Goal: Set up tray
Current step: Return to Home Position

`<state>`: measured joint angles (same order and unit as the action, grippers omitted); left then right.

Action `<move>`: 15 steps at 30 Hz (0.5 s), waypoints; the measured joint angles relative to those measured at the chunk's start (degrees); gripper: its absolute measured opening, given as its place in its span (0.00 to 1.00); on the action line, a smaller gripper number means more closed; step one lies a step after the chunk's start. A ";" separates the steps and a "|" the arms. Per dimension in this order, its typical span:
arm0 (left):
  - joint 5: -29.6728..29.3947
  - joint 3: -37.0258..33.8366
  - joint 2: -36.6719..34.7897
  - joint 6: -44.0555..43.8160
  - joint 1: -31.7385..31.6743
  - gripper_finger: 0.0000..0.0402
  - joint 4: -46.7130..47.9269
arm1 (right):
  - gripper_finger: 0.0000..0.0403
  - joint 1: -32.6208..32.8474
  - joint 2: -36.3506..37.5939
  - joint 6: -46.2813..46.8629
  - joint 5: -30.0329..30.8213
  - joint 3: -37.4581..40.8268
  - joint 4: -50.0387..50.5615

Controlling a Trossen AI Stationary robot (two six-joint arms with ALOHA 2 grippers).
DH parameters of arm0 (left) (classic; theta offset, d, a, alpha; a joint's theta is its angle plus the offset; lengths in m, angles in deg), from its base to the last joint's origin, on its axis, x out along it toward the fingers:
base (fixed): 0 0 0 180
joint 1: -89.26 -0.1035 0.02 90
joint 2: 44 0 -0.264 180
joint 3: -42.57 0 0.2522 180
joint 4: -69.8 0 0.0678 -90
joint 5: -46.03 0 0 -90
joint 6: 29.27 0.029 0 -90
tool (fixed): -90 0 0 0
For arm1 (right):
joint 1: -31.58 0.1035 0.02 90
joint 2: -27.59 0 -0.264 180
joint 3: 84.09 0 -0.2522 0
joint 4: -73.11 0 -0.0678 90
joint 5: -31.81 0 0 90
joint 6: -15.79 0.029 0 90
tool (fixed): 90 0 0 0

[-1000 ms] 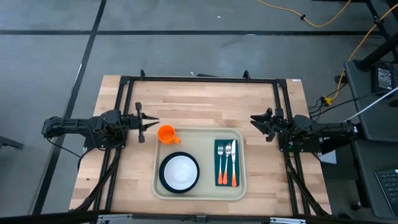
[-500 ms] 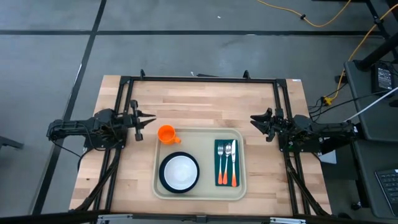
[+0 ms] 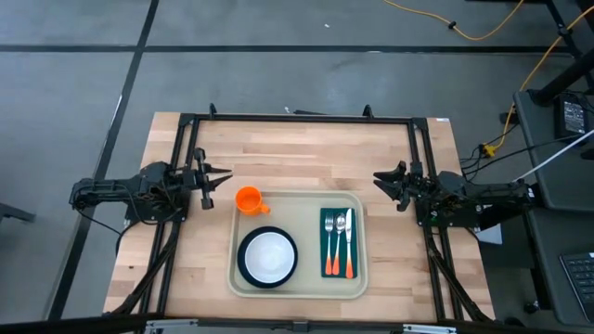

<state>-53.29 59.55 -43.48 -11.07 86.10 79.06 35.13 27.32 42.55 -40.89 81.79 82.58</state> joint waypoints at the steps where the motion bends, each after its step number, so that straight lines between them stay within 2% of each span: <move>1: 0.00 0.00 0.00 0.02 0.00 0.14 -0.02 | 0.42 0.00 -0.04 -0.06 0.00 0.00 0.04; 15: 0.00 0.00 0.00 0.02 0.00 0.14 -0.02 | 0.42 2.82 -0.33 -0.06 -0.02 0.00 0.11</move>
<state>-53.29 59.55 -43.48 -11.05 86.10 79.05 37.95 26.99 42.49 -40.91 81.79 82.69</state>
